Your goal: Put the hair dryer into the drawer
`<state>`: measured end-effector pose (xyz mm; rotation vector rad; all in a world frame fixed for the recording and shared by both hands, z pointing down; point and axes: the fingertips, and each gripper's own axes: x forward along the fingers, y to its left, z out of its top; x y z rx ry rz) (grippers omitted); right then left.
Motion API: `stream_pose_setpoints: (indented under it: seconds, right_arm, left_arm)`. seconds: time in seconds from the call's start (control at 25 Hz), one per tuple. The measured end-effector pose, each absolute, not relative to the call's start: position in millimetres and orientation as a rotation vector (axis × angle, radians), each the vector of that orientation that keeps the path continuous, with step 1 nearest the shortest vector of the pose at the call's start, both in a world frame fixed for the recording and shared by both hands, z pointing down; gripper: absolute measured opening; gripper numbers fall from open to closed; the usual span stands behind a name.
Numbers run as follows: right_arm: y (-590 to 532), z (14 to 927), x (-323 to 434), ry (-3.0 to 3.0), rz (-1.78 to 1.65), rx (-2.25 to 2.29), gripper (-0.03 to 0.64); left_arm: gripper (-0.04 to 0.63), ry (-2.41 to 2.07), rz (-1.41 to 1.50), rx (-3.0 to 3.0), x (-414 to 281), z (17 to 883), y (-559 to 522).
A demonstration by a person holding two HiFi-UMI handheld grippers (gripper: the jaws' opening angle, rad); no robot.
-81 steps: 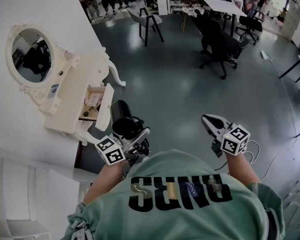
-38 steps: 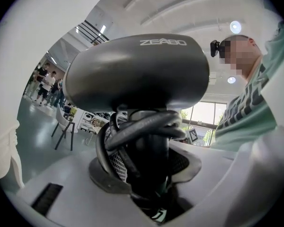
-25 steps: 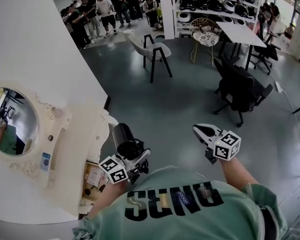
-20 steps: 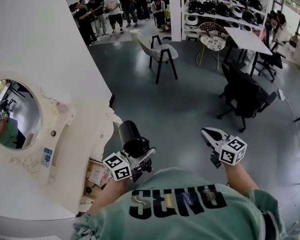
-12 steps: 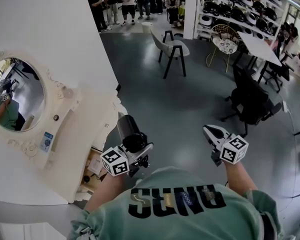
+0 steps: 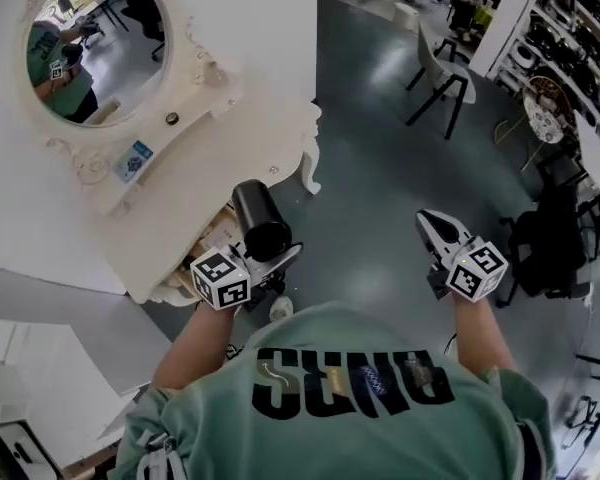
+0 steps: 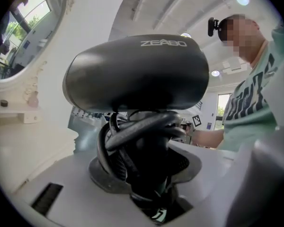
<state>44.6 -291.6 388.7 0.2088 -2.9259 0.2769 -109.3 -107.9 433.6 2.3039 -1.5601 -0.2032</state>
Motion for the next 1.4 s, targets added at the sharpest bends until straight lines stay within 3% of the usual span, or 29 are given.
stream_pose_setpoints:
  seconds: [0.36, 0.72, 0.96, 1.4]
  right_arm:
    - [-220, 434, -130, -2.808, 0.199, -0.261, -0.006]
    - [-121, 516, -266, -2.613, 0.127, -0.605, -0.005]
    - [-85, 572, -318, -2.512, 0.117, -0.685, -0.005]
    - [-78, 644, -343, -2.426, 0.173, -0.663, -0.006]
  left_arm:
    - [0.198, -1.834, -0.072, 2.014, -211, 492, -8]
    - [0.195, -1.742, 0.354, 1.733, -271, 630, 71]
    - [0.193, -1.562, 0.574, 1.674, -278, 725, 84]
    - [0.195, -1.335, 0.732, 1.535, -285, 823, 75]
